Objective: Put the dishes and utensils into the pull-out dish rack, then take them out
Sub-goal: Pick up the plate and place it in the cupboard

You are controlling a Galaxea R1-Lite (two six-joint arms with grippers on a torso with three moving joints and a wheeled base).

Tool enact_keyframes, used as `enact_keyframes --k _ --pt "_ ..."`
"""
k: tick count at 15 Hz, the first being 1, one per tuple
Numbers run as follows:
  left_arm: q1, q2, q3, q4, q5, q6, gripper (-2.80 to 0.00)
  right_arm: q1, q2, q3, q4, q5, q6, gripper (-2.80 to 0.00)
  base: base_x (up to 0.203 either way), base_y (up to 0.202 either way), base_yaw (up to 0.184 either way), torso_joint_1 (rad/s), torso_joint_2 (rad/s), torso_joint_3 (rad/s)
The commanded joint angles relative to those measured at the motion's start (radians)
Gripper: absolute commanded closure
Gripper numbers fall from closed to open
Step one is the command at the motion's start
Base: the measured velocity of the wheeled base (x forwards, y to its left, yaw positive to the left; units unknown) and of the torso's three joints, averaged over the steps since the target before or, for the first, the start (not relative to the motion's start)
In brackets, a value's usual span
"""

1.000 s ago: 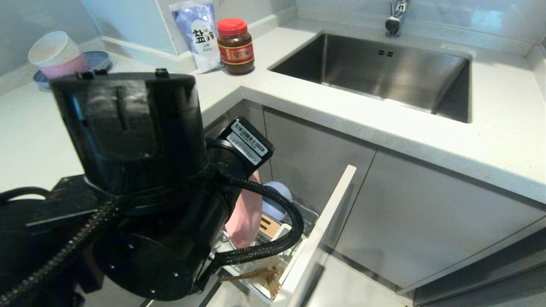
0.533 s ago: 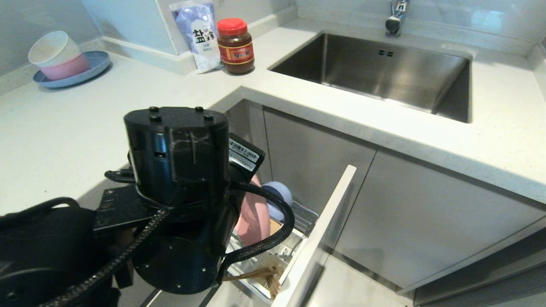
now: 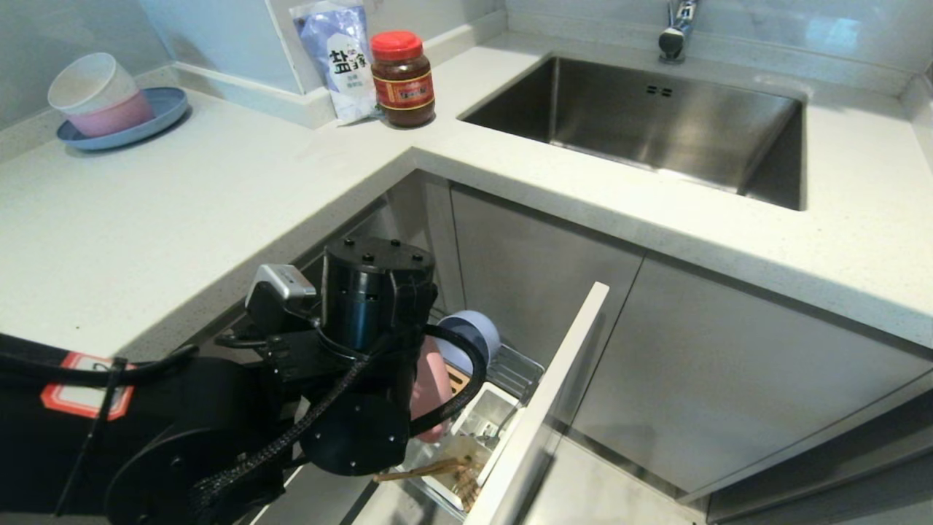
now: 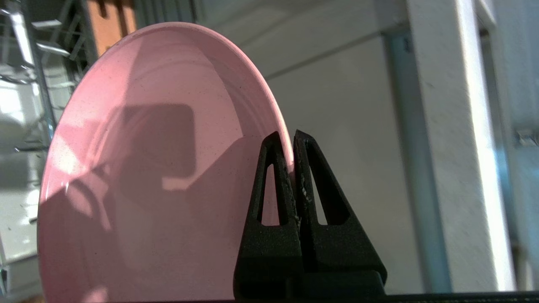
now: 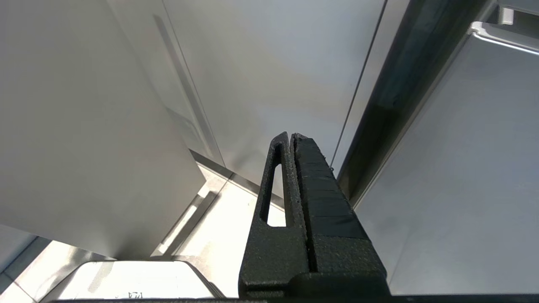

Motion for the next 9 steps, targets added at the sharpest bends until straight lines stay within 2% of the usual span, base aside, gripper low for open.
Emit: enact_keyframes --k 1,9 --pt "0.027 0.035 0.005 -0.03 0.009 -0.013 0.0 0.0 -0.004 0.002 0.0 0.0 0.0 0.0 0.0 0.0 0.0 0.0 0.0 0.0" --pt "0.1 0.132 0.01 -0.186 0.002 -0.017 0.0 0.0 -0.004 0.002 0.001 0.0 0.0 0.0 0.0 0.0 0.0 0.0 0.0 0.0"
